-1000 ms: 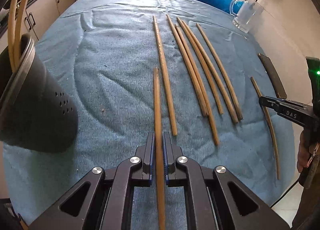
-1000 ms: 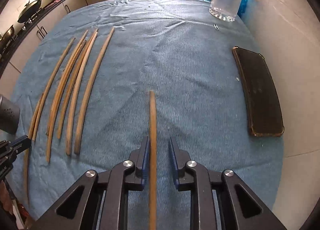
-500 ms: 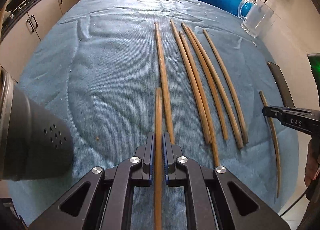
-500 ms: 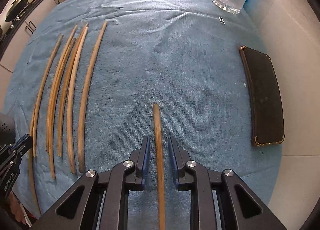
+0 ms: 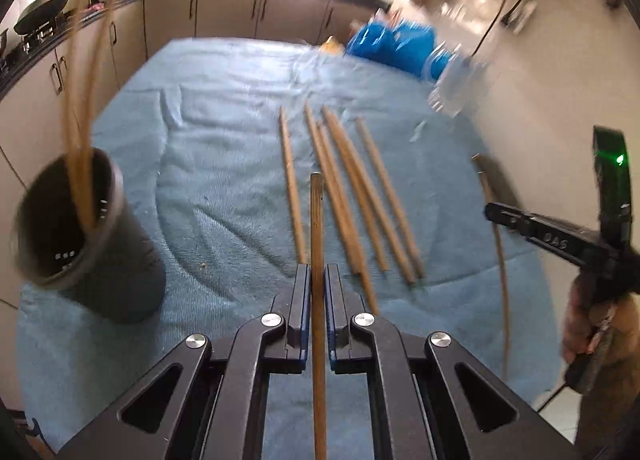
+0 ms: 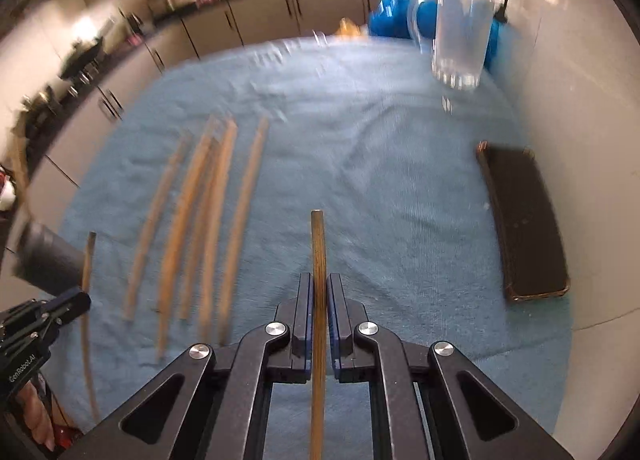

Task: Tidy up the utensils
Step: 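Lift both held chopsticks and lower them into the black cup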

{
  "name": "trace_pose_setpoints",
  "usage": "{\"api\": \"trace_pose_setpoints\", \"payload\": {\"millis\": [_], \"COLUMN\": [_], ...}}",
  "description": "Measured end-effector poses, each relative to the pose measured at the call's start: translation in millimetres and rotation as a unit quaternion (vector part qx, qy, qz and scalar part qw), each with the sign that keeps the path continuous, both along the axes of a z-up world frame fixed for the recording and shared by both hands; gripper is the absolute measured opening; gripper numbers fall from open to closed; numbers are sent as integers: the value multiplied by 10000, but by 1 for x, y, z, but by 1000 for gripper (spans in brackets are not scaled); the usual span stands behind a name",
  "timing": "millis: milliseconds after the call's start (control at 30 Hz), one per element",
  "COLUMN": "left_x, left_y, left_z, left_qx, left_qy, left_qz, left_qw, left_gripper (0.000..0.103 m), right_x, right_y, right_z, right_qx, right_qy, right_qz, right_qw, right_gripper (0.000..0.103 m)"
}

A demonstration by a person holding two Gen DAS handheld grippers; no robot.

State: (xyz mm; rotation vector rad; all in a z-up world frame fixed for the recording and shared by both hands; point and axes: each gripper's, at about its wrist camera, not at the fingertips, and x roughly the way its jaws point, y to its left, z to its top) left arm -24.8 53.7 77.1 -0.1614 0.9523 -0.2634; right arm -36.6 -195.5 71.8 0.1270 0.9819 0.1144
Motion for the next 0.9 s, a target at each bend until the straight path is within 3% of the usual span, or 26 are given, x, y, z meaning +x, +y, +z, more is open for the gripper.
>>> {"api": "trace_pose_setpoints", "payload": {"millis": [167, 500, 900], "left_x": [-41, -88, -107], "left_y": [13, 28, 88], "left_z": [32, 79, 149], "left_qx": [-166, -498, -588], "left_qy": [-658, -1480, -2348], "left_qz": [2, 81, 575], "left_qw": [9977, 9877, 9685], "left_gripper": [6, 6, 6], "right_x": [-34, -84, -63], "right_y": [13, 37, 99], "right_z": [30, 73, 129], "right_qx": [209, 644, 1322], "right_qy": [-625, -1579, -2454], "right_qz": [96, 115, 314], "right_qw": [9978, 9853, 9599], "right_gripper": [7, 7, 7]}}
